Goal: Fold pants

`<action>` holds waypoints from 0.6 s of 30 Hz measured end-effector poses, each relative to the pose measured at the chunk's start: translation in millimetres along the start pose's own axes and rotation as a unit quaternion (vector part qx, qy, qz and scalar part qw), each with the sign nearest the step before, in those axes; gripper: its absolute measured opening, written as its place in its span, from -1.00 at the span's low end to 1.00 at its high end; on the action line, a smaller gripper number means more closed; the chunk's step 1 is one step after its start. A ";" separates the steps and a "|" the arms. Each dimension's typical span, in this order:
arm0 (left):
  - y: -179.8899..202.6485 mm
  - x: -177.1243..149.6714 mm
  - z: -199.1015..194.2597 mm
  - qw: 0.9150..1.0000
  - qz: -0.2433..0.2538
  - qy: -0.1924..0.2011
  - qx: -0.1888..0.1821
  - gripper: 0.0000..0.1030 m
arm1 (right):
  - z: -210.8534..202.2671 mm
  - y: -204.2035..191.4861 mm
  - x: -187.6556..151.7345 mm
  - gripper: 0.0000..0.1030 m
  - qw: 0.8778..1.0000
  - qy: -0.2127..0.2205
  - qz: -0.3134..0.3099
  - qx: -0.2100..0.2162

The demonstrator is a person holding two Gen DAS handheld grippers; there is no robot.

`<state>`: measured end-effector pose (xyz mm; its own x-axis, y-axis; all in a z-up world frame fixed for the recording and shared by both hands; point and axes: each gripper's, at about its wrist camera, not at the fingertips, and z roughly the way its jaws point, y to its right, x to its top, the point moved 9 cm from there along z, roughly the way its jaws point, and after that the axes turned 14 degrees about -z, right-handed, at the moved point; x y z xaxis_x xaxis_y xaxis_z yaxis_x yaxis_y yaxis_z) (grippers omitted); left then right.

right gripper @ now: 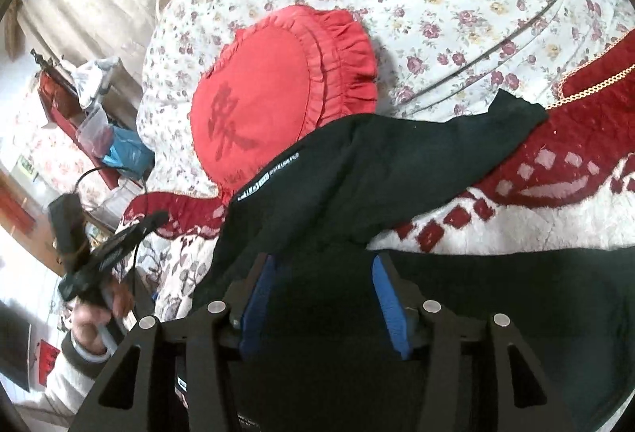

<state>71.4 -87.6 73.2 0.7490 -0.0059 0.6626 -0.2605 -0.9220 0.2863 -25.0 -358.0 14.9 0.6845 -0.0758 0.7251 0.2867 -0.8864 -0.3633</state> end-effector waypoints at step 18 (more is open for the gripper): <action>-16.7 -3.6 138.1 0.992 -0.031 -0.121 -0.037 -0.04 | 45.2 28.5 -11.7 -0.01 0.999 -0.049 0.009 -0.005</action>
<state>157.2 -125.6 -29.6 0.8867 -0.0498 0.4597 -0.2458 -0.8928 0.3774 5.4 -361.7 -30.3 0.7517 -0.0482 0.6578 0.2672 -0.8896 -0.3705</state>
